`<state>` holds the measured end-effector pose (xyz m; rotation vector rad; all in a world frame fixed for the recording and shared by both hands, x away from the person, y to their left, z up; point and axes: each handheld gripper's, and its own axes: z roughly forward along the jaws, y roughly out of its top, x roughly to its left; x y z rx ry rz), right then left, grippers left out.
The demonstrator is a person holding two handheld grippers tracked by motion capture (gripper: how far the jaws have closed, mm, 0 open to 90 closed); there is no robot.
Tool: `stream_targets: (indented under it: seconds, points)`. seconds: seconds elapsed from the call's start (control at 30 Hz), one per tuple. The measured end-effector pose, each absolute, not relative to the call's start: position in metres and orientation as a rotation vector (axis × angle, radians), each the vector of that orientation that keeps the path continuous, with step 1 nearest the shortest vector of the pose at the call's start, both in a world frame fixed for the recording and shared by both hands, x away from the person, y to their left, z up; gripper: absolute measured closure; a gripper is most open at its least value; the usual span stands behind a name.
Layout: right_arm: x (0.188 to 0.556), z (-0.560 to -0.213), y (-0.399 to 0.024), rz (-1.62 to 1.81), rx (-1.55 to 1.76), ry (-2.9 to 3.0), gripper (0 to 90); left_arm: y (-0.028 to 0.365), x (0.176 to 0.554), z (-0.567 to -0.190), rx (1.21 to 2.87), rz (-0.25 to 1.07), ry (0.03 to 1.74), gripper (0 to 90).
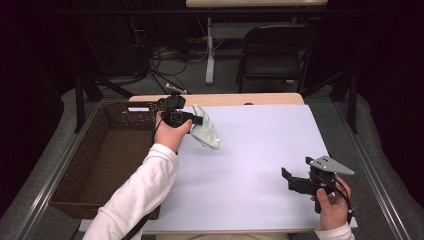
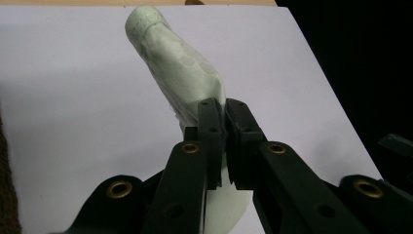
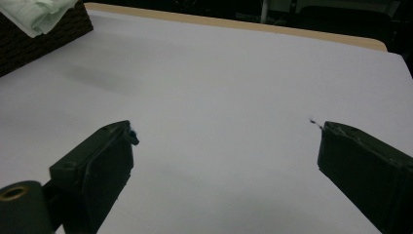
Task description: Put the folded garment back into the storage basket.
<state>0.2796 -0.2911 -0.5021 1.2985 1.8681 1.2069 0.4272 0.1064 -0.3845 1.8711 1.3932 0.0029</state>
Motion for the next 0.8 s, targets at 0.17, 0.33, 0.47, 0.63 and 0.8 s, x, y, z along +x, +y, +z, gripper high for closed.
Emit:
stream_targets:
  seconds: [0.17,0.33,0.47,0.63,0.8]
  points:
    - [0.28,-0.502,-0.29,1.207,1.295,1.871,5.8,0.118,0.424,-0.377,1.86,0.027,1.401,85.7]
    - [0.28,-0.503,-0.291,1.208,1.294,1.865,5.8,0.13,0.421,-0.37,1.855,0.037,1.406,85.7]
    - [0.28,-0.502,-0.291,1.204,1.297,1.865,5.9,0.141,0.418,-0.365,1.85,0.041,1.41,85.7]
    - [0.28,-0.503,-0.291,1.204,1.3,1.867,5.9,0.155,0.415,-0.361,1.848,0.042,1.406,85.7]
    - [0.28,-0.502,-0.291,1.204,1.305,1.865,5.9,0.169,0.411,-0.355,1.82,0.055,1.425,85.7]
